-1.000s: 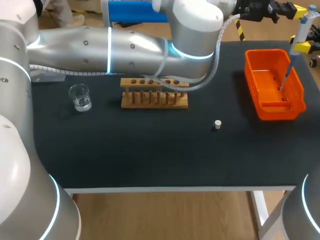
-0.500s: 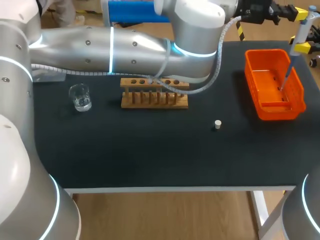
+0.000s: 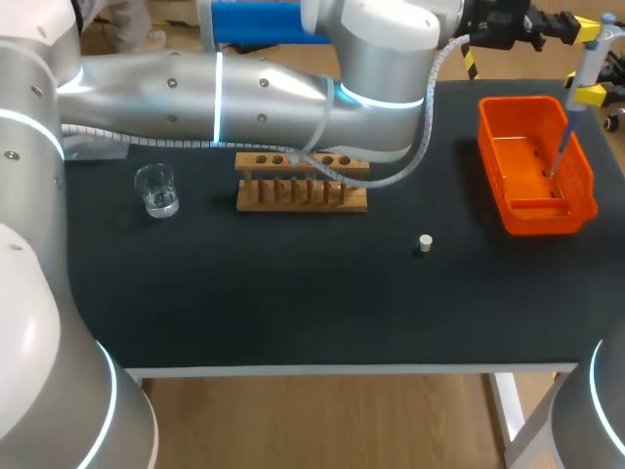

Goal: Invert the test tube, pick up the pipette, mount the tip to pipette, aspirate from beaker and dispense into the tube, eject the tip, return the pipette, and cap with the stopper.

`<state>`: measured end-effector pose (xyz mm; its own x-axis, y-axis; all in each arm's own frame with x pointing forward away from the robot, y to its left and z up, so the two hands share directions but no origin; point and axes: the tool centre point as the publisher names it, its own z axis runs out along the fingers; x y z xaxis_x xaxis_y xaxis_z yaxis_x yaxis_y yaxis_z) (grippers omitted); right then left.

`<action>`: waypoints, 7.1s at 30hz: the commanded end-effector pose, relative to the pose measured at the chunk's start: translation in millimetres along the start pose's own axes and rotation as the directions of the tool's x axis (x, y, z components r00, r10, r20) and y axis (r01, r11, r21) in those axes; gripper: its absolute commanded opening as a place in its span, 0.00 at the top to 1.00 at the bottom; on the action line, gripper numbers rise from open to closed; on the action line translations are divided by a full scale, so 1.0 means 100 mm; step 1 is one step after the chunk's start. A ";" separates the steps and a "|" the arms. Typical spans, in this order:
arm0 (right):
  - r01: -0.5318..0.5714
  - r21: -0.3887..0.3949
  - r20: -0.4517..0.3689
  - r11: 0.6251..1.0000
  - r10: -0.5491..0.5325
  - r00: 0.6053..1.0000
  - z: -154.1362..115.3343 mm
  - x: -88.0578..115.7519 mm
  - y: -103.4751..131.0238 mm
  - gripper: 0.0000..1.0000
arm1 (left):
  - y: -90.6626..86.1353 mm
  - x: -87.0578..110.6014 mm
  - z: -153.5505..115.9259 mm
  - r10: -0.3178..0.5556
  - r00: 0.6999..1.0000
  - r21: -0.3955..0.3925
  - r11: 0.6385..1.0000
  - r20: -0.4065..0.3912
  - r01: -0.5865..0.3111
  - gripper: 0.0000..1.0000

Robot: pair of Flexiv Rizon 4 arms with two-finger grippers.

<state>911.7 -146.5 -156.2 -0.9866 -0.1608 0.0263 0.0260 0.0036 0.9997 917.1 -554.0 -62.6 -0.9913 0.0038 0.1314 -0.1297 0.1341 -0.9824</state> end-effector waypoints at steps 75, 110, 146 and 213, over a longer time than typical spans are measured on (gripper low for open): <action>0.001 0.000 -0.007 1.000 -0.001 1.000 -0.01 -0.02 0.04 1.00 | -0.27 0.10 -1.22 0.174 0.981 -0.091 0.982 0.086 -0.166 0.70; 0.001 0.000 -0.007 1.000 -0.001 1.000 -0.01 -0.02 0.04 1.00 | 0.52 0.37 -2.63 0.208 0.956 0.021 0.976 0.207 -0.217 0.00; 0.001 0.000 -0.007 1.000 -0.001 1.000 -0.01 -0.02 0.04 1.00 | 0.87 0.25 -3.54 0.139 0.965 0.083 0.983 0.222 -0.161 0.00; 0.001 0.000 -0.007 1.000 -0.001 1.000 -0.01 -0.02 0.04 1.00 | 0.95 0.42 -3.77 0.129 0.968 0.061 0.988 0.215 -0.145 0.00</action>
<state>913.1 -146.6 -152.5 -0.9860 -0.1645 0.0256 0.0256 0.0021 0.9997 871.3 -167.2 -100.0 -0.9813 -0.1906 -0.0262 0.0120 0.0751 -0.9971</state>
